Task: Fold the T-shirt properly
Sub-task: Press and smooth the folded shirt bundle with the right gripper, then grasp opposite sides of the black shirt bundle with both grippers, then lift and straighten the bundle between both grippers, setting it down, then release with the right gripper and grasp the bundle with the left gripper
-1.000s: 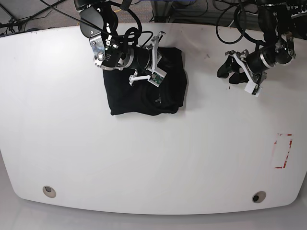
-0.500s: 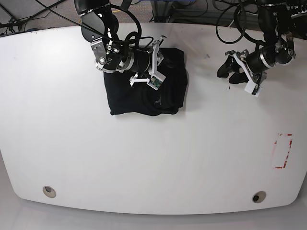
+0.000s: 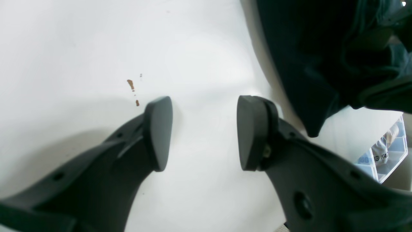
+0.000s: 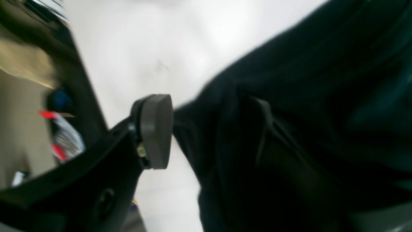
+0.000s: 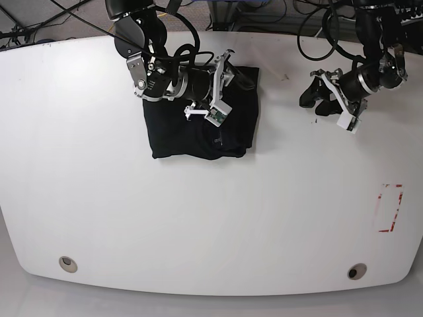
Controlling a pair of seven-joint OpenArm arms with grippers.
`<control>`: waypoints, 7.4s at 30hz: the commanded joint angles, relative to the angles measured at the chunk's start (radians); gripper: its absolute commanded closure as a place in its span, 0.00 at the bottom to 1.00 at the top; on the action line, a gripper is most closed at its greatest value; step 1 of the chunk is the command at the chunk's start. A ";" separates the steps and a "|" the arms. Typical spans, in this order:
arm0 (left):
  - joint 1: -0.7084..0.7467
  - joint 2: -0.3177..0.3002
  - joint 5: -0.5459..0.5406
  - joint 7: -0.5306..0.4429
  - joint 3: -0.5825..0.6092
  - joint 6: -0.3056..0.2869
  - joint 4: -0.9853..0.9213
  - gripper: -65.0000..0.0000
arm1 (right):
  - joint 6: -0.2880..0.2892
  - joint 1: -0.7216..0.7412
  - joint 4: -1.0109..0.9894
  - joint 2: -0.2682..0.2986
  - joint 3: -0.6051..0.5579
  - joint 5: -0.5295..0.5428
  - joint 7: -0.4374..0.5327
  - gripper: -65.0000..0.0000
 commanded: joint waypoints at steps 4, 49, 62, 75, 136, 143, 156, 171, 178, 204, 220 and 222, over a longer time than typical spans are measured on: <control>-0.009 -0.012 -0.021 -0.018 -0.004 -0.002 0.014 0.54 | 0.006 0.015 -0.025 -0.036 0.054 -0.024 0.020 0.60; -0.009 -0.006 0.073 -0.018 -0.003 -0.005 0.014 0.54 | 0.006 -0.100 0.208 -0.017 0.054 0.125 -0.085 1.00; -0.010 -0.005 0.072 -0.018 0.065 -0.005 0.019 0.54 | 0.006 0.015 -0.010 -0.037 -0.104 -0.024 -0.045 0.95; -0.018 -0.005 0.072 -0.018 0.160 -0.005 0.178 0.53 | 0.006 0.019 0.113 -0.017 0.035 -0.021 -0.045 0.36; -0.529 0.031 0.397 -0.021 0.608 -0.028 -0.081 0.54 | 0.006 -0.034 0.044 0.125 0.101 -0.123 0.127 0.76; -0.441 0.038 0.397 0.105 0.513 -0.028 0.102 0.54 | 0.006 -0.008 0.158 0.101 0.103 -0.103 0.006 0.76; -0.190 0.080 0.403 0.105 0.528 -0.028 0.185 0.54 | 0.006 0.104 -0.063 0.036 0.100 -0.058 -0.007 0.76; -0.142 0.037 0.404 0.101 0.565 -0.028 0.072 0.54 | 0.006 0.274 -0.211 0.207 0.103 -0.063 0.053 0.76; -0.144 0.026 0.397 0.101 0.568 -0.028 0.129 0.54 | 0.006 0.308 -0.201 0.230 0.127 -0.060 0.049 0.76; -0.233 0.279 0.711 -0.217 0.843 0.557 0.163 0.23 | 0.006 0.127 0.052 0.171 0.419 -0.058 -0.152 0.76; -0.087 0.224 0.952 -0.783 0.926 0.781 -0.233 0.22 | 0.006 0.110 0.053 0.155 0.422 -0.058 -0.152 0.76; -0.087 0.224 0.951 -0.808 0.926 0.781 -0.319 0.22 | 0.006 0.107 0.053 0.147 0.428 -0.058 -0.152 0.76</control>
